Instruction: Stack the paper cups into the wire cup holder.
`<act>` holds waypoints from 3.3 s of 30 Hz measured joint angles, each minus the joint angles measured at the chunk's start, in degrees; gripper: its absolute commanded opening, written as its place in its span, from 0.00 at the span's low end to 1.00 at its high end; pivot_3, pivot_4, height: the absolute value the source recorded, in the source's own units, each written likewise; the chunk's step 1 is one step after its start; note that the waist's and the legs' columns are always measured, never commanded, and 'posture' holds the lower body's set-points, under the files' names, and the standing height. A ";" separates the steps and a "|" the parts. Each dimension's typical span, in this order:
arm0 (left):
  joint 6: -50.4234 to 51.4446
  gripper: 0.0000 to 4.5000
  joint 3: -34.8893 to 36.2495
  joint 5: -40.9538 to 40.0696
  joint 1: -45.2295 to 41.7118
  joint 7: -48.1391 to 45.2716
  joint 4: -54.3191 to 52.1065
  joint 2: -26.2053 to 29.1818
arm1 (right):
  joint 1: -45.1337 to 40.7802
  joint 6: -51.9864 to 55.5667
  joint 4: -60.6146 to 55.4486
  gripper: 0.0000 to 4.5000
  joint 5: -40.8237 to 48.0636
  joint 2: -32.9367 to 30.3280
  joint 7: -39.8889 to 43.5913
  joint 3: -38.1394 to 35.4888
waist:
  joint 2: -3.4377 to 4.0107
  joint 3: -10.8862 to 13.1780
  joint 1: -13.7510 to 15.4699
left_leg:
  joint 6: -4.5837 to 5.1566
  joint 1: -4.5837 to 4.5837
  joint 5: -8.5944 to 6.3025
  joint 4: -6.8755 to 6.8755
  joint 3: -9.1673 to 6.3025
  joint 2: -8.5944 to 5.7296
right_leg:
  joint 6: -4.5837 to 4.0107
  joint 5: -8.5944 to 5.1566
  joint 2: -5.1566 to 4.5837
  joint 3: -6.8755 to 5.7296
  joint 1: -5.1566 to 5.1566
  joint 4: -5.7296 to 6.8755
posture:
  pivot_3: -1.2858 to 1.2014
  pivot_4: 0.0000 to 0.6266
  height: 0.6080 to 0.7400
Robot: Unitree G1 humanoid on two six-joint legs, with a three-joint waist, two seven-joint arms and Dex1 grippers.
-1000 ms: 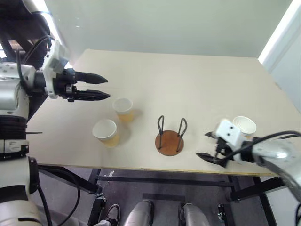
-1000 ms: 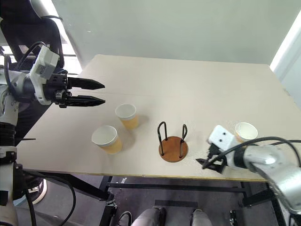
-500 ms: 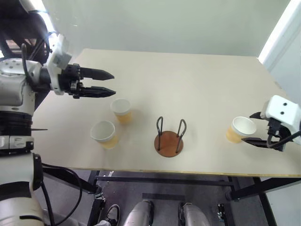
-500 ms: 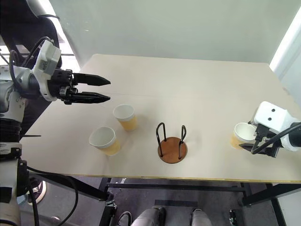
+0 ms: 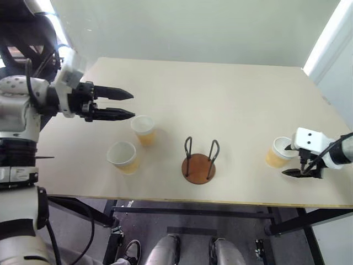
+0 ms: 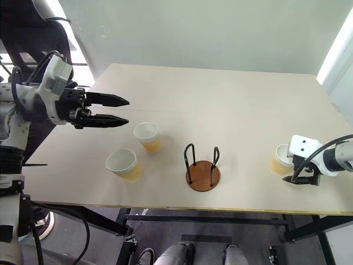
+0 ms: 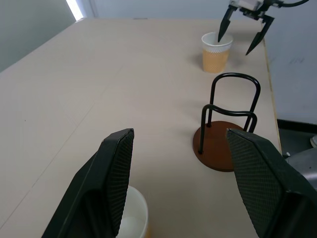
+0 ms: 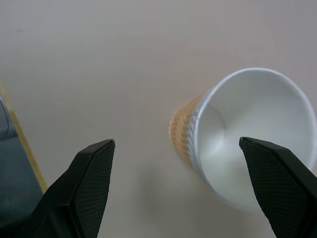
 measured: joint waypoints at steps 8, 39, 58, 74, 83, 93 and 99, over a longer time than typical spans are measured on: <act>1.57 0.71 1.55 -0.15 2.49 0.14 -3.36 1.27 | -2.36 -2.45 3.12 0.42 -3.89 4.29 1.79 3.41 | 0.00 0.00 0.06 | -0.42 0.01 0.03 0.00 -0.01 0.00 | -0.44 0.17 -0.01 -0.01 0.03 0.00 | 0.52 0.24 1.00; 0.80 0.71 -3.74 -3.51 5.54 -0.17 -3.65 6.48 | -40.56 23.22 -22.25 0.01 16.13 23.04 2.72 7.76 | 0.00 0.01 -0.44 | -0.89 -0.06 0.23 -0.43 -0.26 0.20 | -1.13 -0.04 0.26 -0.14 -0.30 0.13 | 0.52 0.24 1.00; 2.93 0.71 -0.34 -3.87 10.38 -0.17 -8.51 6.98 | -34.97 16.20 -19.75 0.01 9.65 22.10 5.57 14.25 | -0.02 0.00 -0.54 | -1.10 0.05 0.38 -0.43 -0.23 0.37 | -1.54 0.17 0.37 -0.15 -0.33 0.24 | 0.52 0.24 1.00; 4.04 0.71 0.43 -3.84 10.42 -0.15 -9.77 7.12 | -32.79 12.82 -16.85 0.01 4.17 24.50 5.62 16.42 | -0.02 0.00 -0.54 | -1.11 0.04 0.37 -0.44 -0.22 0.38 | -1.57 0.19 0.37 -0.15 -0.36 0.23 | 0.52 0.24 1.00; 4.08 0.71 0.52 -3.82 10.92 -0.08 -10.27 7.12 | -32.79 13.70 -18.44 0.01 4.39 25.59 5.69 16.45 | -0.02 0.00 -0.54 | -1.11 0.04 0.37 -0.44 -0.22 0.38 | -1.58 0.20 0.38 -0.15 -0.36 0.22 | 0.52 0.24 1.00; 4.16 0.71 1.21 -3.83 11.55 0.01 -10.47 7.12 | -32.66 12.96 -18.45 0.14 3.19 25.96 5.68 17.38 | -0.02 0.00 -0.54 | -1.12 0.04 0.37 -0.44 -0.23 0.39 | -1.59 0.20 0.38 -0.16 -0.36 0.23 | 0.52 0.24 1.00; 4.11 0.71 1.41 -3.75 11.62 -0.01 -10.47 7.12 | -32.65 12.37 -18.07 0.60 2.12 25.96 5.68 17.89 | -0.02 0.00 -0.54 | -1.12 0.03 0.36 -0.44 -0.23 0.39 | -1.60 0.21 0.38 -0.15 -0.36 0.22 | 0.52 0.24 1.00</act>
